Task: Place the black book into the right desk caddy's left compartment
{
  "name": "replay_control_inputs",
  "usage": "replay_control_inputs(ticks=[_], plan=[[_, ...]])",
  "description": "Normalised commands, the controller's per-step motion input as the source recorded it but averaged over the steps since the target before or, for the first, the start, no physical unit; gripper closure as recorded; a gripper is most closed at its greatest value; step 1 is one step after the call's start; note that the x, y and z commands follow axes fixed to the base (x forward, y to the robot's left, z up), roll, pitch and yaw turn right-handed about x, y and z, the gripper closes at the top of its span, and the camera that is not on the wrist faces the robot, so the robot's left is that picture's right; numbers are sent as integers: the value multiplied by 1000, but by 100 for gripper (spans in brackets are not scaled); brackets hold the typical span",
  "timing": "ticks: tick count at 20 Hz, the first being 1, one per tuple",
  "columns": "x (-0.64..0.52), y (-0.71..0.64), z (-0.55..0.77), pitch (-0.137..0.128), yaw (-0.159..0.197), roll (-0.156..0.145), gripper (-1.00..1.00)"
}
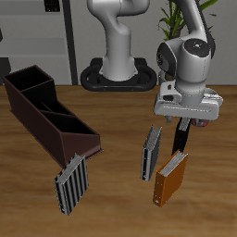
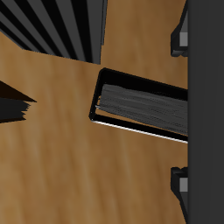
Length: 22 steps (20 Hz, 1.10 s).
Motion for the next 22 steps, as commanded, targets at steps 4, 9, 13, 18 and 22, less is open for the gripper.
replay_control_inputs(ticks=[4,9,13,18,22], plan=[[-28,52,-191,31,10,64,100],[26,-12,-74,3,11,36,100],[67,-40,-91,18,21,0,100],[-36,7,48,-3,-1,10,100],[-79,-7,215,-31,37,20,100]])
